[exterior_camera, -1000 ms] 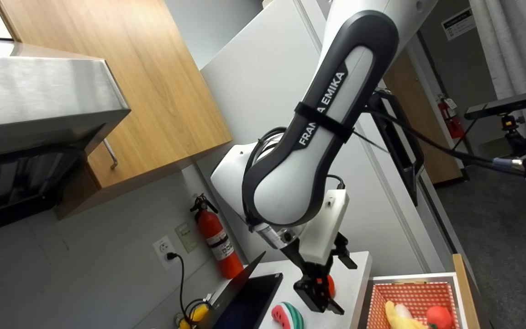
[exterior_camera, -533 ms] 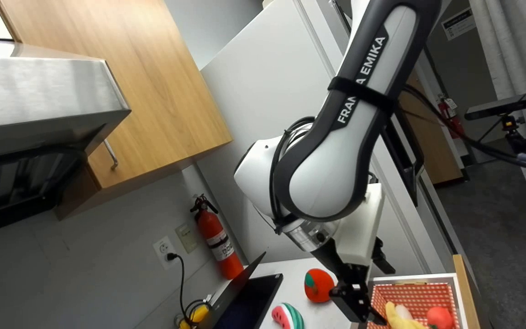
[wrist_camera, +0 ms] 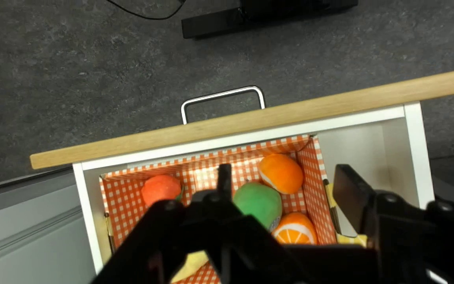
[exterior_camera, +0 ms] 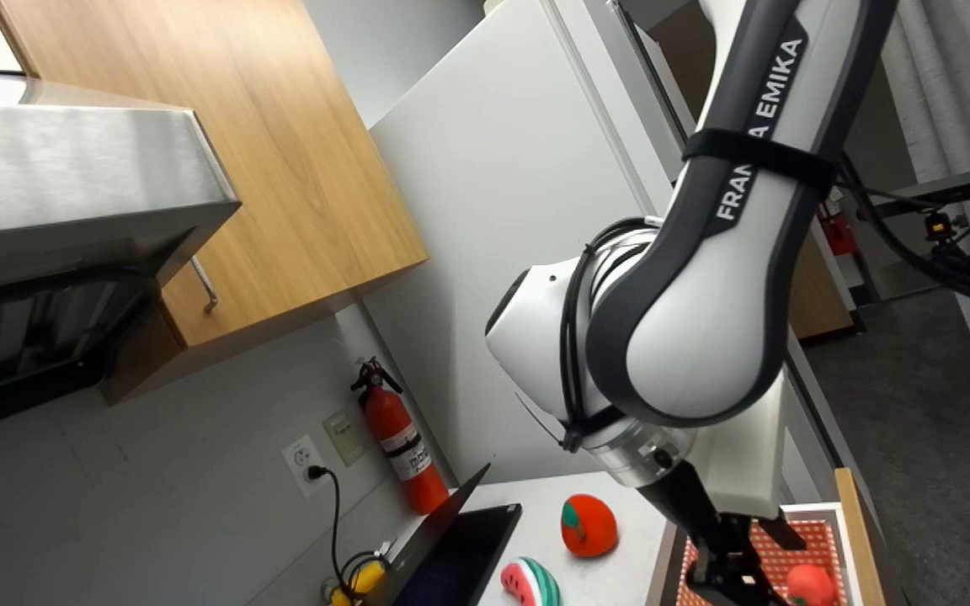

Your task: Put the orange plus toy on the counter then close the drawer

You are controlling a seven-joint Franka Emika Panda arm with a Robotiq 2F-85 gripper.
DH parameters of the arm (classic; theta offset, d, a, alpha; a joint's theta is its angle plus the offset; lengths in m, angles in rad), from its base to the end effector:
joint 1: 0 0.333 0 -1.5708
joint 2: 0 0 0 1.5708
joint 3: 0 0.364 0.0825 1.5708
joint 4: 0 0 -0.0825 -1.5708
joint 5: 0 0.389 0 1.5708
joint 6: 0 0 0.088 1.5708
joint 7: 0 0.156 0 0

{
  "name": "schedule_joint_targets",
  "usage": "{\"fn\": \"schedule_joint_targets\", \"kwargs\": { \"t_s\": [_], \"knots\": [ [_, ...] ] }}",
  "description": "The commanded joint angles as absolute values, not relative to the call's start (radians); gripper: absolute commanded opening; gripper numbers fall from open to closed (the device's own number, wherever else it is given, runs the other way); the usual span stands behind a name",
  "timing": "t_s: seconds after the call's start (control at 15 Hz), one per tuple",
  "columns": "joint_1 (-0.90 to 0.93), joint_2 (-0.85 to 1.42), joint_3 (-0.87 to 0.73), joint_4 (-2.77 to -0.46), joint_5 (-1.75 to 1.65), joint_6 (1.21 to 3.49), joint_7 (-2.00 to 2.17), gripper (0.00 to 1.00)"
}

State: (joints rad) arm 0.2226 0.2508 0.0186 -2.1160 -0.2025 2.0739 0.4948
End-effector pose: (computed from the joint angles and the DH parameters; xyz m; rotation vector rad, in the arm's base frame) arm 0.5308 0.1110 0.2714 2.8677 -0.1859 -0.3124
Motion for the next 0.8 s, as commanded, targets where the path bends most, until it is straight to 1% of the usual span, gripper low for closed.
{"fn": "schedule_joint_targets", "kwargs": {
  "t_s": [0.0, 0.33, 0.73],
  "knots": [
    [0.210, 0.198, 0.039, -2.204, -0.178, 2.121, 0.523, 0.37],
    [0.209, 0.204, 0.051, -2.250, -0.146, 2.158, 0.533, 0.01],
    [0.196, 0.223, 0.050, -2.291, -0.114, 2.207, 0.509, 0.00]
  ]
}}
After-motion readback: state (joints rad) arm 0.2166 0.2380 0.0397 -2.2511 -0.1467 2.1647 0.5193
